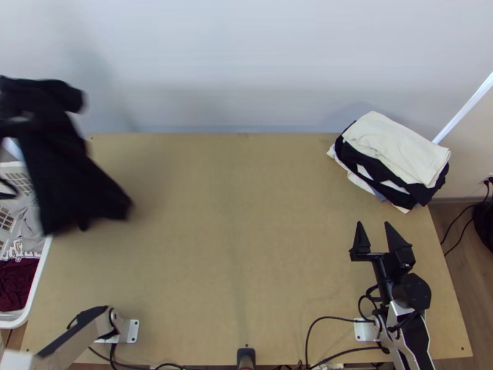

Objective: Fold the t-shirt

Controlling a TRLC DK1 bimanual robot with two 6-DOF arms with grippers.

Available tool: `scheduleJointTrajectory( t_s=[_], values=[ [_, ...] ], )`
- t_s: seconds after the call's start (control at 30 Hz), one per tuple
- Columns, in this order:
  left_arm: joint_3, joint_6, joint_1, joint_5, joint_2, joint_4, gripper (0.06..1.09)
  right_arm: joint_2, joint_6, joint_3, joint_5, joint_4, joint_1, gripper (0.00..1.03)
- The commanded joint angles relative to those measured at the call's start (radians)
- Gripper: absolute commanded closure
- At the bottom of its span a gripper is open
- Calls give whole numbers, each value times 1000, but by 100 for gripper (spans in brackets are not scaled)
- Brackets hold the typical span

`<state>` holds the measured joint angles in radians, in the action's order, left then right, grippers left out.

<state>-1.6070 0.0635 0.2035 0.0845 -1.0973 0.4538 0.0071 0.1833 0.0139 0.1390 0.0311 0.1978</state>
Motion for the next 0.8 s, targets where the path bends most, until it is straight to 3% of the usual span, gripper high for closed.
scheduleJointTrajectory(
  t_s=[0.0,0.13,0.3,0.77],
  values=[
    [88,-48,-223,-109,79,-20,105,-9,13,-9,2,-13,2,4],
    [225,-62,-576,-325,116,-15,105,-9,13,-9,2,-14,2,4],
    [384,-28,-877,-480,108,-40,105,-9,13,-9,2,-13,2,4],
    [438,213,-1328,-500,-190,-60,105,-9,13,-9,2,-14,2,4]
  ],
)
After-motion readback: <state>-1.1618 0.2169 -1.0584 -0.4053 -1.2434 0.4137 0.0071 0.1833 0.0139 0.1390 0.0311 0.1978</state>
